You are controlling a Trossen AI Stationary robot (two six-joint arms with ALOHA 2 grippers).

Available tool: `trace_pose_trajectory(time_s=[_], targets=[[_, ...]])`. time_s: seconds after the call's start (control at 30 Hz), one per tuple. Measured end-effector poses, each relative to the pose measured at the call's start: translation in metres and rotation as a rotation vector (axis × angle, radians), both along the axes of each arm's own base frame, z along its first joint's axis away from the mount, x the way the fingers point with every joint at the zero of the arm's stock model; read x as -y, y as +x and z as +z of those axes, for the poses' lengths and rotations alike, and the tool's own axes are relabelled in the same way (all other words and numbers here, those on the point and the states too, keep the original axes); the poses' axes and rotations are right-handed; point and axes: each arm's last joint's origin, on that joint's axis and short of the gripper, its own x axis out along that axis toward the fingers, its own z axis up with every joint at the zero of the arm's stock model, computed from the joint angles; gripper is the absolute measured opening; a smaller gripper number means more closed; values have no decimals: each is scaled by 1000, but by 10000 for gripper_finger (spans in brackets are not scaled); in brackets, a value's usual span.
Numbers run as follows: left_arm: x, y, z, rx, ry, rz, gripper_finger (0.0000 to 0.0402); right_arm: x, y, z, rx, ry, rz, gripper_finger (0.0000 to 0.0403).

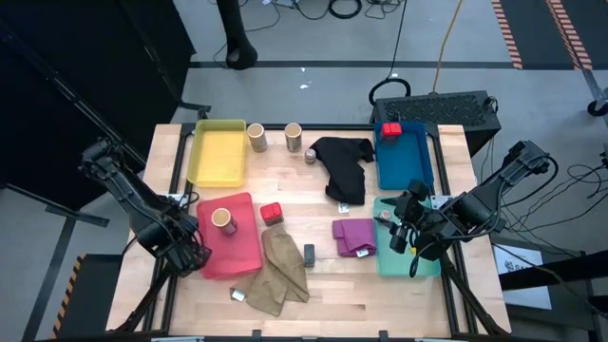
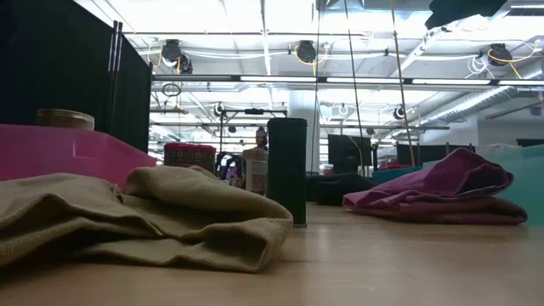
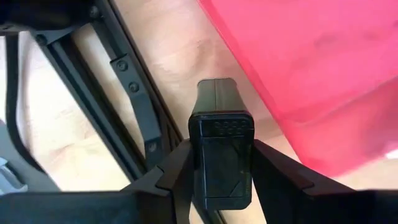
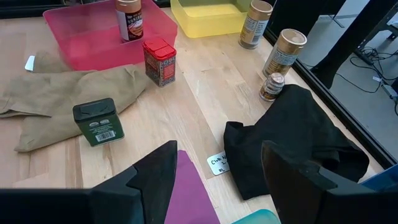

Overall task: Sort spices by type
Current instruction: Put the left black seasoning can into the yellow bin

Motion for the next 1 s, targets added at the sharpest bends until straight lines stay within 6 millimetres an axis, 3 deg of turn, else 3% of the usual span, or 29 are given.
trace_pose_trajectory(time_s=[0.4, 0.7, 1.0], targets=[[-4, 0, 62, 83, 42, 21, 145, 0, 0, 0, 0, 0, 0, 215], [-9, 0, 75, 178, 111, 24, 146, 0, 0, 0, -1, -1, 0, 215], [-25, 17, 104, 443, 264, -9, 146, 0, 0, 0, -1, -1, 0, 215]])
